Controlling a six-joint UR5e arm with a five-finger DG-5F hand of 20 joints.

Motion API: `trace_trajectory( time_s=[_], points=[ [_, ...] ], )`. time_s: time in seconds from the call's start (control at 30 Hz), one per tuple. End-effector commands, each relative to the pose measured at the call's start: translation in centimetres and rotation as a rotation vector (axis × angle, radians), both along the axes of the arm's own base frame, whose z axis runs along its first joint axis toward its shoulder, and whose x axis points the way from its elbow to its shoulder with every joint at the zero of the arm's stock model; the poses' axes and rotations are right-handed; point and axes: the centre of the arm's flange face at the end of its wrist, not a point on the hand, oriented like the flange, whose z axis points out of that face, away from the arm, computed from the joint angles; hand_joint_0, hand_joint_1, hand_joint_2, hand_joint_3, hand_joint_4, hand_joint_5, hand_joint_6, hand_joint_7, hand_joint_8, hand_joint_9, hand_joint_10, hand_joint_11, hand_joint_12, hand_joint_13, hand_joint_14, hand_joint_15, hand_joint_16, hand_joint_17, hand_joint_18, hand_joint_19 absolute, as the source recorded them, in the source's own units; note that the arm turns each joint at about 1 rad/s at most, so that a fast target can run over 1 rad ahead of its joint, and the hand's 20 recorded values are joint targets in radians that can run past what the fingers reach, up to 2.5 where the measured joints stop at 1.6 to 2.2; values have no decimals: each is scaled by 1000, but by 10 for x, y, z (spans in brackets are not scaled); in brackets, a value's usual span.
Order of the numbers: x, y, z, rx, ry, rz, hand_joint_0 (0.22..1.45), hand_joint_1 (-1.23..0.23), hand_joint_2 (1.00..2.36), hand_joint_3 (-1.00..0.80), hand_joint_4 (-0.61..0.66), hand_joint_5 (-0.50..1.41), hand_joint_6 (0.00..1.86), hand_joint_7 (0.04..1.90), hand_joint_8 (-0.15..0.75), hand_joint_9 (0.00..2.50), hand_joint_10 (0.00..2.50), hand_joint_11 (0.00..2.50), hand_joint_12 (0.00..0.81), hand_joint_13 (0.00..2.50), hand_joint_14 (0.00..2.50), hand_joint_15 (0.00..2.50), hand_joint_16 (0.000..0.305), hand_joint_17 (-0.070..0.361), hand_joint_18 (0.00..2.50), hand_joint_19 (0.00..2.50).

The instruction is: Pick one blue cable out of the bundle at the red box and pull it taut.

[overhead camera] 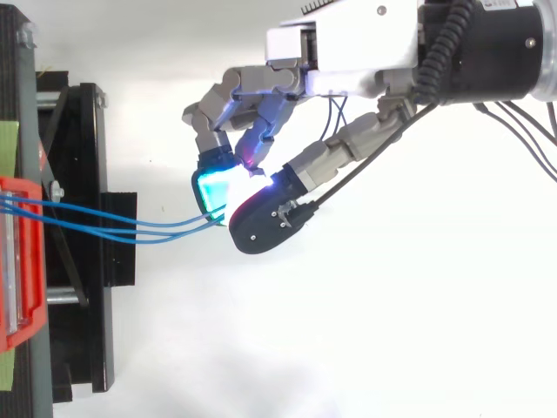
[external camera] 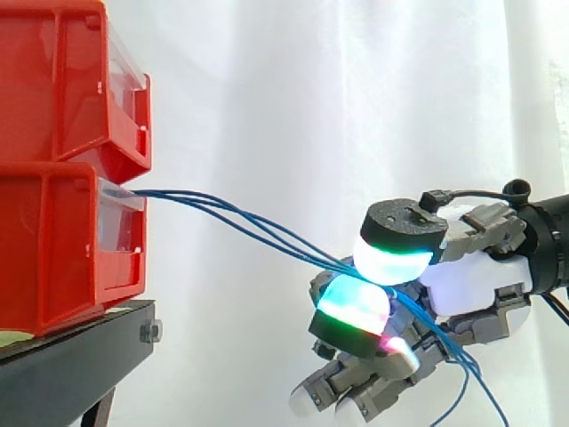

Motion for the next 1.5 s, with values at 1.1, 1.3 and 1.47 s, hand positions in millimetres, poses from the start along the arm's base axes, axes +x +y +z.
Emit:
trace_trajectory(
  time_s=[1.1,1.3,1.47],
  points=[
    [3,-1,19,0,14,-4,776,-925,1000,-500,42,-191,947,905,337,858,527,1191,313,340,0,11,49,109,430,47],
    [2,-1,19,-3,17,-3,726,-892,1000,-500,53,-184,937,929,343,863,534,1161,312,339,0,23,49,110,421,74],
    [2,0,19,-1,19,-1,774,-891,1000,-500,16,-185,939,965,347,858,526,1162,310,343,0,20,49,109,442,86]
  ],
)
